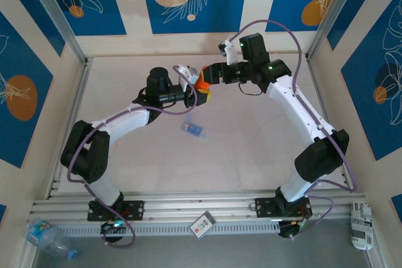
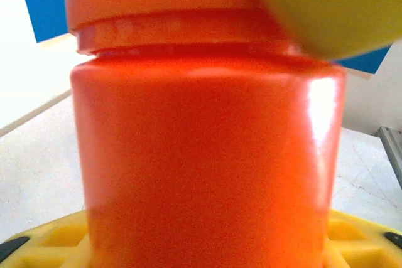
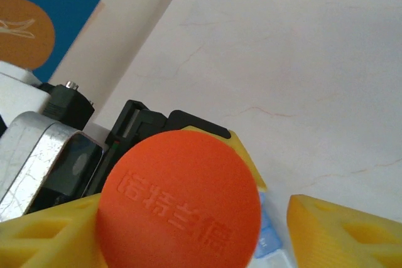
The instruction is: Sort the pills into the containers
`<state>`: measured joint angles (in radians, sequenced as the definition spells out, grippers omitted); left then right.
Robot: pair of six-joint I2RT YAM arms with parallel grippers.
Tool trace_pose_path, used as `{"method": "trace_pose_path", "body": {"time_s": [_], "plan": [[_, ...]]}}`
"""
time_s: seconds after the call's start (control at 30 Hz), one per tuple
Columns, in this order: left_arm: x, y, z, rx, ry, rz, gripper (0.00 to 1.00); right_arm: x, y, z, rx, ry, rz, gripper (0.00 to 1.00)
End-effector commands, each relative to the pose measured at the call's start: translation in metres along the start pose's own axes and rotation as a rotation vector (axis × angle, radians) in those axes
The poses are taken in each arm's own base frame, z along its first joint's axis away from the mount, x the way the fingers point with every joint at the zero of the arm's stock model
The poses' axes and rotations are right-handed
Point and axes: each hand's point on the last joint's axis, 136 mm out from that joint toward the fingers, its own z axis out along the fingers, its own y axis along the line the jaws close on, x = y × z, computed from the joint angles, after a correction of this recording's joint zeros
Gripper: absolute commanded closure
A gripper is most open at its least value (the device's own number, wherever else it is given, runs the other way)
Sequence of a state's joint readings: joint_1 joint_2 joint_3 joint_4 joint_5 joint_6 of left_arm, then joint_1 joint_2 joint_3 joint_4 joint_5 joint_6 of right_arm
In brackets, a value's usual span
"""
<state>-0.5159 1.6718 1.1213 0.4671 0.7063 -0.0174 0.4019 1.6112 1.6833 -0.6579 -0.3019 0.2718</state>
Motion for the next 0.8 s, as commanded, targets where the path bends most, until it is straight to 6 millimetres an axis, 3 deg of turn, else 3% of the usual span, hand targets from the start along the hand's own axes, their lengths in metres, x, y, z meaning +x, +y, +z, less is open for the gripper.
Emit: {"method": "trace_pose_path", "body": {"time_s": [0.0,0.13,0.23,0.47,0.77], "plan": [[-0.047,-0.014,-0.006,0.039,-0.104,0.102,1.0,-0.006,0.028,-0.037,-0.11,-0.024,-0.095,0.18],[-0.047,-0.017,-0.005,0.073,-0.097,0.098,1.0,0.001,0.043,-0.059,-0.21,-0.026,-0.175,0.14],[-0.046,-0.021,-0.005,0.111,-0.092,0.09,1.0,0.002,0.043,-0.066,-0.233,-0.029,-0.198,0.14],[-0.048,-0.032,-0.006,0.228,-0.079,0.031,1.0,-0.009,0.025,-0.057,-0.183,-0.061,-0.197,0.14],[-0.043,-0.033,-0.006,0.25,-0.061,0.007,1.0,-0.013,0.032,-0.045,-0.213,-0.037,-0.201,0.15]]}}
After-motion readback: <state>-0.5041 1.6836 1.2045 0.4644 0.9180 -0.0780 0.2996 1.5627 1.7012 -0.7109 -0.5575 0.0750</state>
